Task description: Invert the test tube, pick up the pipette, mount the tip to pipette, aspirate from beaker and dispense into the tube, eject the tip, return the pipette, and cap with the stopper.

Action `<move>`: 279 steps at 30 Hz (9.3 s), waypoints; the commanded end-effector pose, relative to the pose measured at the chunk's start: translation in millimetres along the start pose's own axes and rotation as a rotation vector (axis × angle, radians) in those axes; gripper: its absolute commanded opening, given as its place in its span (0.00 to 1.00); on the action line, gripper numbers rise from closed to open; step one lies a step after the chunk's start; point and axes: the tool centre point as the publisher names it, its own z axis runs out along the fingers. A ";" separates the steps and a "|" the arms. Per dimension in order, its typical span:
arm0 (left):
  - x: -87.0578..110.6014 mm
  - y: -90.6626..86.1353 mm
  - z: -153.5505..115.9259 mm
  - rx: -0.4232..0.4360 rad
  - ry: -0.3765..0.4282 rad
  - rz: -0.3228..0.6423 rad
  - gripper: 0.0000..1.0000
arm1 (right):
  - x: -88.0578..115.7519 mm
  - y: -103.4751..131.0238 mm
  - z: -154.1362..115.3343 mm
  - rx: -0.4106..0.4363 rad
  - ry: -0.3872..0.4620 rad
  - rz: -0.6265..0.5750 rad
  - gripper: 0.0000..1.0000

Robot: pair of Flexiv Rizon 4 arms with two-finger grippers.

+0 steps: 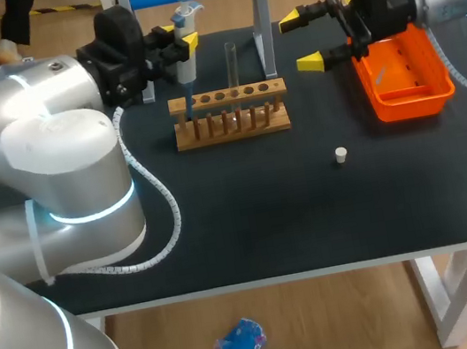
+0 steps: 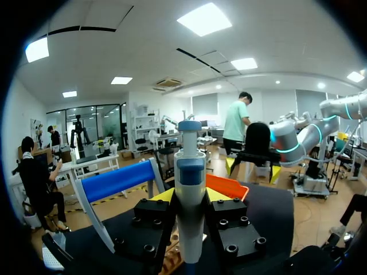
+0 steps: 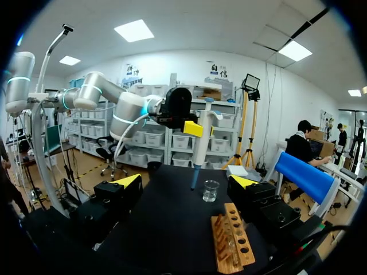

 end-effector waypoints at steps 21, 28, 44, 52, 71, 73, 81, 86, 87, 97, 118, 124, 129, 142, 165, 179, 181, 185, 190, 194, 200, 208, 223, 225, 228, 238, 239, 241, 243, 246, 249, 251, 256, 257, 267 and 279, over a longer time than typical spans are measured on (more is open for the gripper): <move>-107.2 19.5 58.0 -0.156 -0.270 -0.175 0.00 | -80.7 -19.9 13.1 0.176 -0.266 0.231 1.00; -135.3 33.4 73.3 -0.190 -0.351 -0.245 0.00 | -118.7 -21.8 20.9 0.216 -0.326 0.237 1.00; -196.5 57.4 96.7 -0.233 -0.484 -0.286 0.00 | -194.2 -35.5 65.7 0.277 -0.354 0.257 1.00; -218.5 59.6 102.5 -0.235 -0.523 -0.291 0.00 | -219.5 -45.2 80.8 0.299 -0.381 0.259 1.00; -240.1 57.5 108.0 -0.271 -0.632 -0.272 0.00 | -236.6 -50.4 87.0 0.319 -0.430 0.248 1.00; -242.6 55.8 109.2 -0.275 -0.641 -0.266 0.00 | -236.6 -50.4 87.0 0.319 -0.430 0.248 1.00; -248.0 52.8 114.4 -0.300 -0.674 -0.253 0.00 | -236.6 -50.4 87.0 0.319 -0.430 0.248 1.00; -250.8 53.7 119.5 -0.326 -0.676 -0.229 0.00 | -236.6 -50.4 87.0 0.319 -0.430 0.248 1.00; -251.7 53.5 119.9 -0.333 -0.679 -0.226 0.00 | -236.6 -50.4 87.0 0.319 -0.430 0.248 1.00; -261.7 54.5 124.6 -0.376 -0.698 -0.212 0.00 | -236.6 -50.4 87.0 0.319 -0.430 0.248 1.00; -267.9 61.0 129.9 -0.430 -0.720 -0.214 0.00 | -236.6 -50.4 87.0 0.319 -0.430 0.248 1.00; -267.4 63.1 130.5 -0.439 -0.726 -0.213 0.00 | -236.6 -50.4 87.0 0.319 -0.430 0.248 1.00; -266.7 66.4 131.7 -0.448 -0.726 -0.212 0.00 | -236.6 -50.4 87.0 0.319 -0.430 0.248 1.00; -264.1 76.0 135.0 -0.474 -0.722 -0.228 0.00 | -236.6 -50.4 87.0 0.319 -0.430 0.248 1.00; -259.4 80.4 140.5 -0.493 -0.715 -0.242 0.33 | -236.6 -50.4 87.0 0.319 -0.430 0.248 1.00; -254.3 82.5 137.0 -0.499 -0.710 -0.252 0.53 | -236.6 -50.4 87.0 0.319 -0.430 0.248 1.00; -252.0 82.6 134.3 -0.499 -0.711 -0.255 0.86 | -236.6 -50.4 87.0 0.319 -0.430 0.248 1.00; -246.0 83.6 127.9 -0.500 -0.719 -0.272 1.00 | -236.6 -50.4 87.0 0.319 -0.430 0.248 1.00; -233.5 83.0 117.4 -0.499 -0.719 -0.284 1.00 | -236.6 -50.4 87.0 0.319 -0.430 0.248 1.00; -215.0 79.0 104.5 -0.491 -0.697 -0.268 1.00 | -236.6 -50.4 87.0 0.319 -0.430 0.248 1.00; -187.7 74.5 80.4 -0.466 -0.599 -0.211 1.00 | -236.6 -50.4 87.0 0.319 -0.430 0.248 1.00; -139.2 69.0 49.6 -0.471 -0.298 -0.058 1.00 | -204.0 -30.9 57.8 0.238 -0.342 0.230 1.00; -64.0 64.8 39.8 -0.471 0.361 0.199 1.00 | -110.9 -19.6 2.3 0.238 -0.295 0.137 1.00; -56.6 66.4 40.9 -0.472 0.438 0.211 1.00 | -97.2 -21.9 -4.4 0.248 -0.292 0.124 1.00; -47.6 67.8 43.5 -0.483 0.505 0.251 1.00 | -97.2 -21.9 -4.4 0.248 -0.292 0.124 1.00; -46.8 66.9 47.7 -0.503 0.494 0.263 1.00 | -97.2 -21.9 -4.4 0.248 -0.292 0.124 1.00; -46.8 66.9 47.7 -0.503 0.494 0.263 1.00 | -97.2 -21.9 -4.4 0.248 -0.292 0.124 1.00; -46.8 66.9 47.7 -0.503 0.494 0.263 1.00 | -97.2 -21.9 -4.4 0.248 -0.292 0.124 1.00; -46.8 66.9 47.7 -0.503 0.494 0.263 1.00 | -97.2 -21.9 -4.4 0.248 -0.292 0.124 1.00; -46.8 66.9 47.7 -0.503 0.494 0.263 1.00 | -97.2 -21.9 -4.4 0.248 -0.292 0.124 1.00; -48.6 70.0 48.7 -0.499 0.508 0.247 1.00 | -89.9 -29.2 -11.5 0.238 -0.289 0.141 1.00; -51.9 71.3 51.5 -0.499 0.512 0.222 1.00 | -79.9 -35.3 -20.4 0.223 -0.280 0.153 1.00; -58.6 73.1 64.7 -0.490 0.542 0.174 1.00 | -58.4 -46.2 -37.0 0.224 -0.281 0.165 1.00; -60.3 73.4 67.9 -0.489 0.541 0.174 1.00 | -54.0 -47.8 -39.8 0.223 -0.281 0.164 1.00; -62.1 75.6 82.7 -0.466 0.524 0.167 1.00 | -21.8 -68.3 -50.5 0.241 -0.264 0.164 1.00; -72.4 88.1 92.7 -0.453 0.420 0.154 1.00 | 13.6 -97.3 -68.8 0.222 -0.298 0.187 1.00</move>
